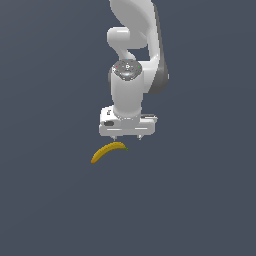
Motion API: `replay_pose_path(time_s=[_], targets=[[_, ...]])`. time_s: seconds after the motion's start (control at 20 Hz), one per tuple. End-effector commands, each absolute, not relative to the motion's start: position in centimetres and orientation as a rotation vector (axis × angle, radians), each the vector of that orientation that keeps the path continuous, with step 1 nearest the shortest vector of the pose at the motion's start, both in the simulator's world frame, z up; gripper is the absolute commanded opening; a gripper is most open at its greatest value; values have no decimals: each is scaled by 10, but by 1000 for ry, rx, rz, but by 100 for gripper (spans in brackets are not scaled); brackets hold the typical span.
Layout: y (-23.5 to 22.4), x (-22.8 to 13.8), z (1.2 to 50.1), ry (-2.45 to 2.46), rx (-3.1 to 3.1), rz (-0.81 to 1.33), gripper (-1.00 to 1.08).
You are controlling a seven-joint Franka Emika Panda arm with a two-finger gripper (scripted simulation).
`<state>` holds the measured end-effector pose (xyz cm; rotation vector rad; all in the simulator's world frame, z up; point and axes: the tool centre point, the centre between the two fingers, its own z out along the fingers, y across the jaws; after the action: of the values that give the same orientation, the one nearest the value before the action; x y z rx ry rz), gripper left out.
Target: Pick up the object and move it to a goal position.
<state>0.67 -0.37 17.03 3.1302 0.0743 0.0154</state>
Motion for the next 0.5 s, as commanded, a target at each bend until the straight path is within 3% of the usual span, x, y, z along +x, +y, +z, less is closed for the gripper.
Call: replay_pose_path(time_s=[0.0,0.45], targets=[[-4,7,170,74,3130,15,100],[-30,16,193,30,3100,81,100]])
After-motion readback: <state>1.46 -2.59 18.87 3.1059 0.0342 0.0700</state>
